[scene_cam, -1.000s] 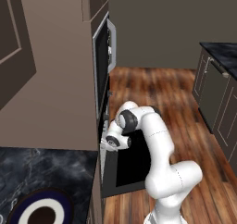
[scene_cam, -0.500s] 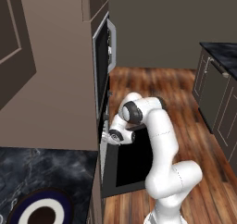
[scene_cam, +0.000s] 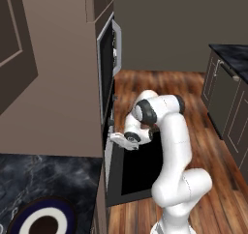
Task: Place the fish on the rack of the oven, and slide the rack back inside. Close the oven door.
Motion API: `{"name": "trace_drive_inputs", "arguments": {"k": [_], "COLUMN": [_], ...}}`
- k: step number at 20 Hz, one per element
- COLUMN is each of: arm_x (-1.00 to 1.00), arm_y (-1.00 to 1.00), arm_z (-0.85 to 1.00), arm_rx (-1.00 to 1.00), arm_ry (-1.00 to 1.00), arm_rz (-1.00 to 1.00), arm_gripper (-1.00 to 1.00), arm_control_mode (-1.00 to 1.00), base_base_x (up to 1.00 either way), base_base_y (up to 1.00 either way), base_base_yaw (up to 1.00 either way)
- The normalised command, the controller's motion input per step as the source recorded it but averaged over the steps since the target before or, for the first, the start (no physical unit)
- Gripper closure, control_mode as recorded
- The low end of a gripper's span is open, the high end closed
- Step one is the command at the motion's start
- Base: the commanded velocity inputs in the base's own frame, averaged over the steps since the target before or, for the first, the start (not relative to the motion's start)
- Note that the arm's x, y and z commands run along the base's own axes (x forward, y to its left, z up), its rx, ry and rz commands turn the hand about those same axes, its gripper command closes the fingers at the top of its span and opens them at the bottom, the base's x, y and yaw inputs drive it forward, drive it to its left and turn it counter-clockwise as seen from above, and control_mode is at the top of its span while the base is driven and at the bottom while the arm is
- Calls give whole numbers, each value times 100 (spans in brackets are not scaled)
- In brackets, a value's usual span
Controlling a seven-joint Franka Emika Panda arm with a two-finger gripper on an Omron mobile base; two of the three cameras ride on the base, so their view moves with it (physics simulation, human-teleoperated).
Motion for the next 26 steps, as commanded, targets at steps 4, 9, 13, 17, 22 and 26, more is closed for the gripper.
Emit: {"name": "trace_drive_inputs", "arguments": {"k": [4,9,13,17,22,26], "arm_x": [-33,-53,-91,-95,-79,-82], "arm_y": [-84,-92,-95,-81,-56,-55], "arm_z": [62,59,49,76,100,94], "arm_rx": [-2,-1,0,0,0,0], "arm_ry": [6,0,0,-2,-3,0], "arm_rz": [0,0,-1,-4,-5,-9], "arm_gripper": [-100,-100,-100,-100,-100,-100], "arm_control_mode": [-100,-100,-100,-100,-100,-100], "base_base_x": [0,0,0,0,0,0], "base_base_y": [0,0,0,0,0,0], "base_base_yaw": [0,0,0,0,0,0]}}
